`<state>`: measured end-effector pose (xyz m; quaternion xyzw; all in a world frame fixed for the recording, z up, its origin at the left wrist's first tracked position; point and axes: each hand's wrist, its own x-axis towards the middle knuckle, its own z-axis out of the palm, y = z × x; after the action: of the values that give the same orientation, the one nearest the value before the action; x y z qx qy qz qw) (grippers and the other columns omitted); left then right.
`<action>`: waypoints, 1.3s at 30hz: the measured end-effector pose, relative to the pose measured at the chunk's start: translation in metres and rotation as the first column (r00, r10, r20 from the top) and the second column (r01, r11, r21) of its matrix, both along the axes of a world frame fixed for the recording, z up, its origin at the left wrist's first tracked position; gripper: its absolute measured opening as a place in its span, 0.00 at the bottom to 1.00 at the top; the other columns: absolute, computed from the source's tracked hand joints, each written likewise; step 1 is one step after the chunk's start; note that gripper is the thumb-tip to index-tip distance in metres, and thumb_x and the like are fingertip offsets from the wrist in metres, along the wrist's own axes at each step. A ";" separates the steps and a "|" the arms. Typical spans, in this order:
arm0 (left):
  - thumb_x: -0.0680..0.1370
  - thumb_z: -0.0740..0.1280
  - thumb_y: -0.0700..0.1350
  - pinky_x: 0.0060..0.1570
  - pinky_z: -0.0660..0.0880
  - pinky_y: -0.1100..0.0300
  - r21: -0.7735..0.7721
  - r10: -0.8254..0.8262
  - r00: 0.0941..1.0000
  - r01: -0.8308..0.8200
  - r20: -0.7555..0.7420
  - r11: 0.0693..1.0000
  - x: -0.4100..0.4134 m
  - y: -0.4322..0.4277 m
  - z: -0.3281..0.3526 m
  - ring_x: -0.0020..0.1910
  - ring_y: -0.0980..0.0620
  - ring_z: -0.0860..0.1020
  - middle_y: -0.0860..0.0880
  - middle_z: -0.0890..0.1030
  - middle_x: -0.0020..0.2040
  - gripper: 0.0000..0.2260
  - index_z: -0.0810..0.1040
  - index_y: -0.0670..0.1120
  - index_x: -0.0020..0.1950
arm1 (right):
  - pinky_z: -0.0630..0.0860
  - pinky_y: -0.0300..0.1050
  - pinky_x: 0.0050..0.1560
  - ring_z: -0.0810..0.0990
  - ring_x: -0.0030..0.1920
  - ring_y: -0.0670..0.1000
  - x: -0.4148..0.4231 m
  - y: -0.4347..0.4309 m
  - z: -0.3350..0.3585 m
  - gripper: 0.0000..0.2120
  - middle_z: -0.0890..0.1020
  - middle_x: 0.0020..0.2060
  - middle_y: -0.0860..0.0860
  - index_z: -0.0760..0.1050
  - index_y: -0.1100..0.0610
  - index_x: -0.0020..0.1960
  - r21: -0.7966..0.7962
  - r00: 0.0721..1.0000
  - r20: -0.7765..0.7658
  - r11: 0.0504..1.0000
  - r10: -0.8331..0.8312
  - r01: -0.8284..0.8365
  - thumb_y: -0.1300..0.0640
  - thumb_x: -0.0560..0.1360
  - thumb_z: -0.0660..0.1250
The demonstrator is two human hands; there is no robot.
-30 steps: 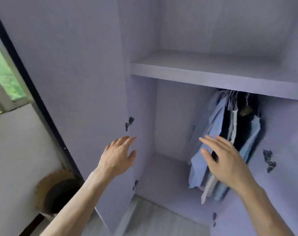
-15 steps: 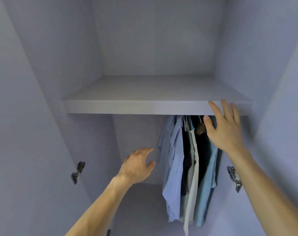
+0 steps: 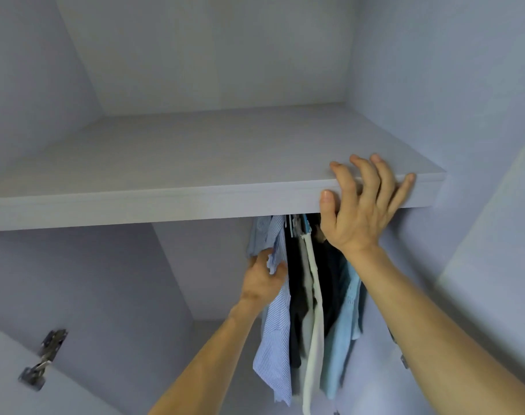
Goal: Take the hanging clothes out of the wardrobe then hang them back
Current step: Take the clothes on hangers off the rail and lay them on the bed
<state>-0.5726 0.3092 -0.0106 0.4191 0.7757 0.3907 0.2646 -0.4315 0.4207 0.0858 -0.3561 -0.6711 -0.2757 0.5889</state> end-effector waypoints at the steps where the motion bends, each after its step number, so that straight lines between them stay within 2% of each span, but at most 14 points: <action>1: 0.81 0.65 0.52 0.58 0.75 0.57 0.007 0.026 0.998 -0.027 0.051 1.000 0.006 0.009 -0.005 0.59 0.47 0.77 0.48 0.72 0.64 0.23 0.66 0.50 0.74 | 0.53 0.72 0.72 0.71 0.69 0.60 0.000 0.000 0.000 0.19 0.78 0.63 0.55 0.76 0.51 0.64 -0.003 1.000 0.001 1.000 -0.001 0.001 0.46 0.79 0.57; 4: 0.83 0.61 0.46 0.49 0.75 0.60 0.016 0.060 0.989 -0.062 0.139 0.998 0.019 0.026 -0.013 0.51 0.50 0.78 0.50 0.76 0.55 0.22 0.62 0.49 0.77 | 0.53 0.72 0.72 0.71 0.69 0.59 0.000 0.000 0.002 0.19 0.79 0.62 0.55 0.77 0.50 0.63 -0.019 1.000 0.002 1.000 -0.007 0.007 0.45 0.79 0.56; 8: 0.82 0.54 0.36 0.49 0.70 0.61 0.029 0.054 0.988 -0.059 0.145 0.998 0.022 0.034 -0.008 0.41 0.56 0.74 0.56 0.71 0.43 0.25 0.57 0.47 0.80 | 0.54 0.71 0.72 0.72 0.68 0.58 0.000 0.001 0.000 0.19 0.79 0.61 0.54 0.78 0.50 0.62 -0.011 1.000 0.000 1.000 -0.022 0.022 0.45 0.79 0.56; 12: 0.83 0.55 0.41 0.50 0.68 0.60 0.102 0.169 0.974 -0.186 0.153 0.977 0.008 0.027 0.002 0.51 0.45 0.78 0.51 0.74 0.50 0.21 0.62 0.49 0.78 | 0.55 0.72 0.71 0.72 0.68 0.58 0.000 0.003 -0.001 0.18 0.80 0.60 0.54 0.79 0.51 0.61 0.009 0.999 -0.017 0.999 -0.032 0.032 0.45 0.78 0.57; 16: 0.83 0.59 0.47 0.39 0.71 0.60 0.185 0.228 0.971 -0.238 0.073 0.954 -0.010 0.023 0.010 0.33 0.51 0.75 0.50 0.76 0.36 0.17 0.68 0.48 0.72 | 0.55 0.73 0.71 0.72 0.68 0.58 -0.001 0.003 -0.001 0.18 0.79 0.60 0.54 0.79 0.51 0.60 0.010 0.999 -0.030 1.000 -0.027 0.028 0.46 0.78 0.57; 19: 0.82 0.62 0.46 0.42 0.77 0.51 0.234 0.330 0.940 -0.341 0.087 0.911 -0.009 0.015 0.009 0.33 0.48 0.77 0.49 0.77 0.33 0.11 0.67 0.46 0.62 | 0.54 0.72 0.72 0.71 0.68 0.58 -0.002 0.000 0.001 0.17 0.79 0.60 0.54 0.78 0.51 0.61 -0.009 1.000 -0.027 1.000 -0.013 0.013 0.46 0.78 0.57; 21: 0.82 0.62 0.45 0.42 0.79 0.47 0.238 0.338 0.937 -0.350 0.088 0.906 -0.006 0.010 0.004 0.33 0.46 0.77 0.50 0.75 0.31 0.14 0.64 0.48 0.66 | 0.53 0.72 0.72 0.71 0.69 0.58 -0.001 -0.002 0.000 0.17 0.79 0.60 0.54 0.78 0.51 0.61 -0.028 1.000 -0.023 1.000 -0.012 0.011 0.46 0.78 0.57; 23: 0.83 0.60 0.45 0.38 0.76 0.54 0.212 0.299 0.953 -0.303 0.049 0.929 -0.005 0.009 0.004 0.30 0.51 0.75 0.51 0.74 0.31 0.23 0.60 0.50 0.77 | 0.53 0.72 0.72 0.71 0.69 0.58 0.000 -0.003 0.000 0.18 0.79 0.60 0.54 0.78 0.51 0.61 -0.047 1.000 -0.019 0.999 -0.011 0.010 0.45 0.79 0.57; 24: 0.83 0.59 0.45 0.38 0.74 0.57 0.202 0.277 0.961 -0.276 0.024 0.940 -0.007 0.010 0.005 0.29 0.53 0.74 0.51 0.75 0.32 0.24 0.59 0.50 0.79 | 0.53 0.72 0.72 0.70 0.69 0.58 0.000 -0.003 0.000 0.18 0.79 0.60 0.55 0.78 0.51 0.61 -0.051 1.000 -0.016 0.999 -0.009 0.008 0.45 0.79 0.57; 26: 0.84 0.57 0.44 0.39 0.73 0.61 0.208 0.257 0.966 -0.254 0.016 0.945 -0.012 0.012 0.009 0.29 0.57 0.74 0.47 0.82 0.42 0.23 0.61 0.49 0.79 | 0.53 0.72 0.72 0.70 0.69 0.59 0.000 -0.003 0.001 0.18 0.79 0.60 0.55 0.77 0.51 0.61 -0.055 1.000 -0.012 0.998 -0.002 0.002 0.45 0.79 0.56; 28: 0.84 0.56 0.44 0.39 0.75 0.60 0.231 0.272 0.962 -0.268 0.014 0.935 -0.017 0.013 0.016 0.30 0.56 0.75 0.43 0.84 0.49 0.22 0.62 0.49 0.79 | 0.53 0.72 0.72 0.70 0.69 0.59 0.001 -0.003 0.001 0.18 0.78 0.60 0.55 0.76 0.51 0.61 -0.058 1.000 -0.015 0.998 -0.001 0.000 0.45 0.79 0.57; 31: 0.84 0.56 0.44 0.41 0.80 0.54 0.253 0.278 0.960 -0.264 -0.020 0.931 -0.021 0.010 0.023 0.30 0.52 0.75 0.46 0.82 0.42 0.22 0.63 0.49 0.78 | 0.52 0.72 0.73 0.70 0.69 0.59 0.001 -0.004 0.002 0.18 0.78 0.61 0.55 0.77 0.51 0.61 -0.072 1.000 -0.015 0.997 -0.002 0.000 0.45 0.79 0.56; 35: 0.84 0.57 0.45 0.31 0.73 0.60 0.261 0.279 0.959 -0.259 -0.045 0.930 -0.018 -0.004 0.013 0.24 0.56 0.69 0.52 0.72 0.28 0.22 0.61 0.51 0.79 | 0.51 0.71 0.73 0.70 0.69 0.59 0.003 -0.006 0.002 0.18 0.78 0.61 0.55 0.77 0.51 0.62 -0.085 1.000 -0.001 0.996 0.008 -0.008 0.45 0.79 0.57; 39: 0.84 0.57 0.46 0.25 0.68 0.64 0.256 0.273 0.960 -0.248 -0.065 0.934 -0.014 -0.030 -0.005 0.22 0.58 0.65 0.52 0.70 0.26 0.23 0.60 0.52 0.79 | 0.51 0.71 0.73 0.69 0.70 0.58 0.005 -0.008 0.003 0.18 0.77 0.62 0.55 0.75 0.51 0.63 -0.112 1.000 0.001 0.994 0.021 -0.020 0.45 0.80 0.56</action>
<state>-0.5871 0.2797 -0.0158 0.3608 0.7823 0.4939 0.1178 -0.4265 0.4123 0.0885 -0.3813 -0.6897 -0.2321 0.5702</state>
